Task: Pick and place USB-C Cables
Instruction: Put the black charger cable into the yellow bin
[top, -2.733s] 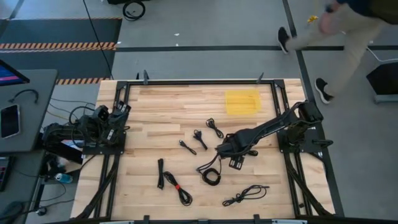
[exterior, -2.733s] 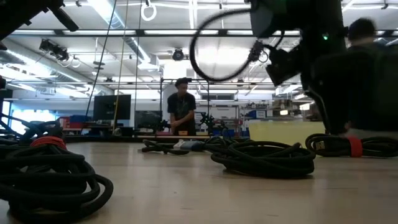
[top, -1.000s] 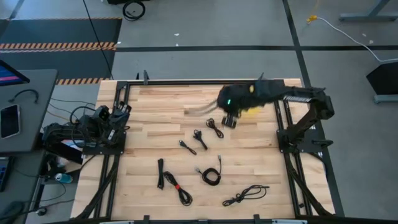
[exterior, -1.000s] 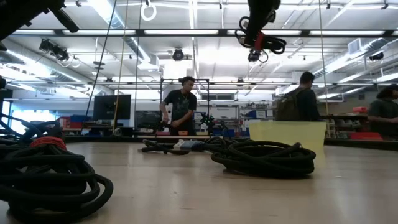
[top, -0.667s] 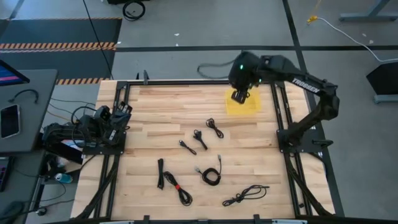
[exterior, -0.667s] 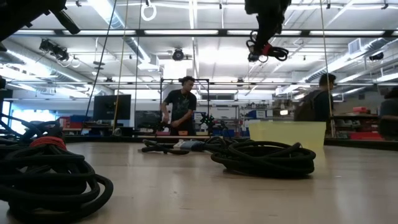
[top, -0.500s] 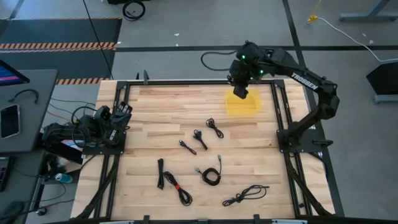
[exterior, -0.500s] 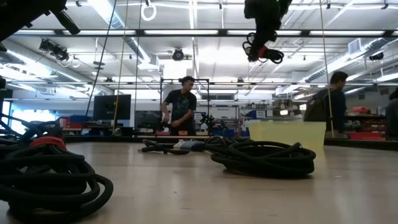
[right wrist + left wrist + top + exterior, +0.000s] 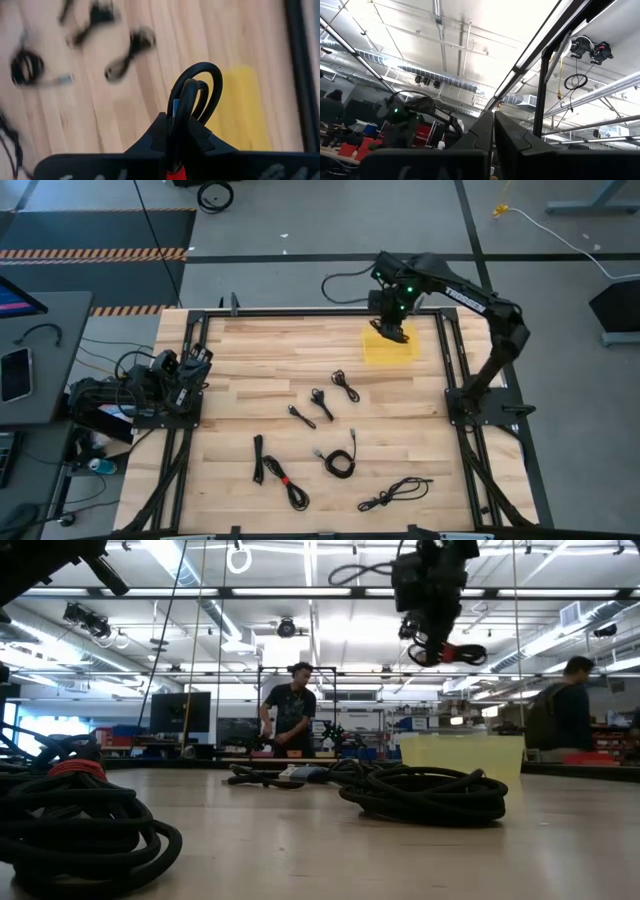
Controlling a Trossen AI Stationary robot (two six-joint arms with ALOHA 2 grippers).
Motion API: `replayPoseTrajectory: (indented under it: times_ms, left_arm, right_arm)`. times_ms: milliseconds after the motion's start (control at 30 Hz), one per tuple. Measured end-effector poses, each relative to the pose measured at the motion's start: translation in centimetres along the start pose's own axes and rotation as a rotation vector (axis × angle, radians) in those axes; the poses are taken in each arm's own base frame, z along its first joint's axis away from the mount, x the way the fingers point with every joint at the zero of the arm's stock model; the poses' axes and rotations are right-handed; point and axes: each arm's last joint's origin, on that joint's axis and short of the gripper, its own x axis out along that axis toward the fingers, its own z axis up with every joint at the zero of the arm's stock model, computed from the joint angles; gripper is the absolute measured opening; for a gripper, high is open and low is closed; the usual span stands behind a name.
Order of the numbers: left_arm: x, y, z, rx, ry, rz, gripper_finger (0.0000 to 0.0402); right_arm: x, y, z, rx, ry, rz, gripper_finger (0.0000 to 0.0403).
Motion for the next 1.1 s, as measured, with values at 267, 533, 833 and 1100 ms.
replayPoseTrajectory:
  times_ms: [267,533,833,1100]
  left_arm:
    - [0.0,0.0,0.0,0.000,0.000,0.000,0.0023]
    - [0.0,0.0,0.0,0.000,0.000,0.000,0.0023]
    - [0.0,0.0,0.0,-0.001,-0.001,-0.001,0.0023]
    - [0.0,0.0,0.0,-0.001,0.001,-0.001,0.0023]
  right_arm:
    - [2.4,-0.8,1.0,-0.061,0.083,0.014,0.0026]
    - [4.6,-1.4,1.9,-0.172,0.179,-0.056,0.0026]
    - [8.4,-2.1,-0.1,-0.167,0.258,-0.035,0.0026]
    - [11.8,-2.5,-3.2,-0.168,0.298,-0.026,0.0026]
